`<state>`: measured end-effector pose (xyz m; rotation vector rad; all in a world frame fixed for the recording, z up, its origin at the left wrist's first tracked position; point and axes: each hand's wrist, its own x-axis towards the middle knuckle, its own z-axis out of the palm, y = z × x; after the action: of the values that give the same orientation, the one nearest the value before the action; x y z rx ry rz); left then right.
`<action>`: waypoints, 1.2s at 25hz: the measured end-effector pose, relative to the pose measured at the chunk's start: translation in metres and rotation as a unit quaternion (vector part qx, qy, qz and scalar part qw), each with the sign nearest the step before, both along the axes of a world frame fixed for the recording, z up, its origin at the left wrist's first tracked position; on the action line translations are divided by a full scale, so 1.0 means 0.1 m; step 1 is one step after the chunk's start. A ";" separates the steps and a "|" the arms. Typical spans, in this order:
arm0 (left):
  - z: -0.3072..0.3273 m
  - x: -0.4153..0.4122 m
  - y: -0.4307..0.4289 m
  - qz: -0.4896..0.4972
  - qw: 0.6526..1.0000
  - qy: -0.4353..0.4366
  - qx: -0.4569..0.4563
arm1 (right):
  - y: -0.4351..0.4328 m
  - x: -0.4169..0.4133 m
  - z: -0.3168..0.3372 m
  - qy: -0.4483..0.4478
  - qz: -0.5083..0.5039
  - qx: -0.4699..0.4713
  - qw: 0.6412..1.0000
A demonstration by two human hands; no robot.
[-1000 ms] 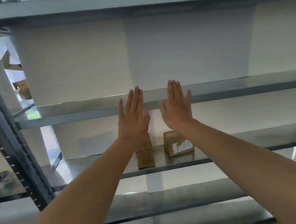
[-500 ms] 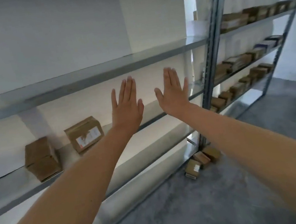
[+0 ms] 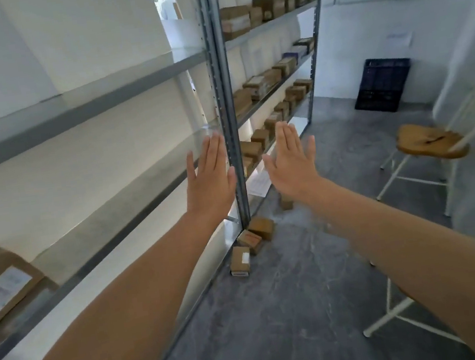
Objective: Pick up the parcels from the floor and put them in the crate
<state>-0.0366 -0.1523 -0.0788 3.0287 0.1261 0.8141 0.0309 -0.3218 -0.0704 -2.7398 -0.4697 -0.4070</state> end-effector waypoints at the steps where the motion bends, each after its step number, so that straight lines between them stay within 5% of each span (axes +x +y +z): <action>1: -0.05 0.12 -0.05 -0.011 1.000 0.005 -0.005 | -0.06 0.11 -0.05 0.007 -0.009 -0.003 1.000; 19: -0.25 2.15 -0.03 -0.083 0.995 0.025 -0.056 | 0.07 1.74 -0.40 0.019 -0.044 -0.068 0.997; 30: -0.02 3.01 -0.22 -0.066 0.997 -0.026 -0.028 | -0.19 2.79 -0.10 0.002 -0.022 -0.013 1.000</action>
<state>0.2643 -0.1747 -0.0804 2.9239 -0.0490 0.8628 0.3099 -0.3405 -0.0804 -2.7791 -0.4160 -0.4092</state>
